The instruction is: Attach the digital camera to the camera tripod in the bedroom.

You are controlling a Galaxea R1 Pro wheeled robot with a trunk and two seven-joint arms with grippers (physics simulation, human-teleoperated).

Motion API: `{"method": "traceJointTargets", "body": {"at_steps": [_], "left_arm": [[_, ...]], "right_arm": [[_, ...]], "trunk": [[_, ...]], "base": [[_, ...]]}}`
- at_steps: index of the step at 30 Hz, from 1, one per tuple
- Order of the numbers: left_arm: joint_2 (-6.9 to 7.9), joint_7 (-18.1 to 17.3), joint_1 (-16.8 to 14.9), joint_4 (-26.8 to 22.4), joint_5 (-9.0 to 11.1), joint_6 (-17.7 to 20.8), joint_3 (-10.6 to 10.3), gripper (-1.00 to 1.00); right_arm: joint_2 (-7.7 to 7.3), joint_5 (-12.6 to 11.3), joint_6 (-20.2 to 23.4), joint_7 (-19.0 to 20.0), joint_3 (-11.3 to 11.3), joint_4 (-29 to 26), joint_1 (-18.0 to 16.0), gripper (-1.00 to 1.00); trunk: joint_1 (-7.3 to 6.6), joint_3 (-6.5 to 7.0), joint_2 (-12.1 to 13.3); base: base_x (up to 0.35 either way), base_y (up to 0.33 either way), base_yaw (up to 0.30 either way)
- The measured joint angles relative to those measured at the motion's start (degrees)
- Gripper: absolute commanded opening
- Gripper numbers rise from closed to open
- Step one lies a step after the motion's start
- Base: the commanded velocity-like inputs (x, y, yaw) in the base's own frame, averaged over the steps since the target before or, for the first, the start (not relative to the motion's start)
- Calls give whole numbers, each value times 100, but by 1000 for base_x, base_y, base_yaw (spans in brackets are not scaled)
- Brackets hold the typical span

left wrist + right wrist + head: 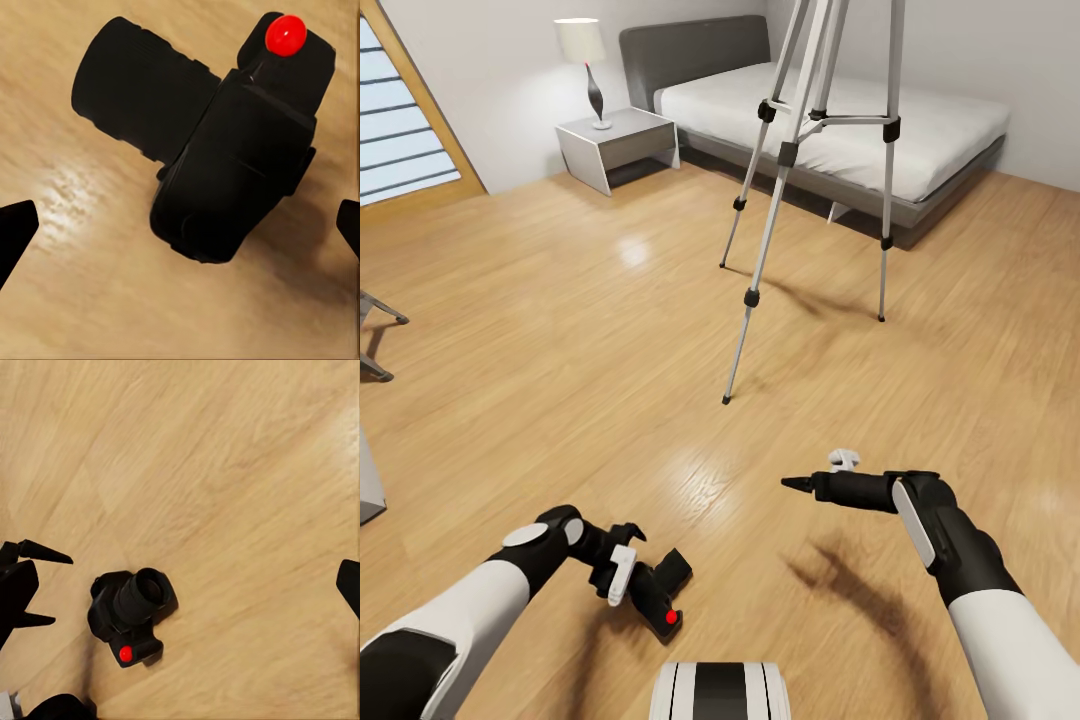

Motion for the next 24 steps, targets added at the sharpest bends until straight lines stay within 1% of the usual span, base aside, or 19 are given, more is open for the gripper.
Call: {"method": "traceJointTargets", "body": {"at_steps": [2, 6, 12, 20, 24], "left_arm": [[0, 1, 0, 64, 64, -27, 62, 100], [4, 32, -1, 193, 193, -158, 186, 100], [25, 1, -3, 386, 387, 35, 368, 100], [25, -250, -1, 643, 633, 285, 624, 100], [22, -380, 1, 514, 758, 415, 763, 100]], "right_arm": [[0, 2, -64, 0, 0, -17, 0, 100], [-7, 4, -38, -8, -1, -32, 3, 100], [-9, 16, -229, -39, 26, -193, 4, 100], [-10, 32, -486, -56, 32, -242, 4, 100], [-10, 33, -614, -56, 32, -249, 4, 100]], "trunk": [[0, 0, 0], [0, 0, 0], [0, 0, 0], [0, 0, 0], [0, 0, 0]], "base": [[0, 0, 0], [0, 0, 0], [0, 0, 0], [0, 0, 0], [0, 0, 0]]}}
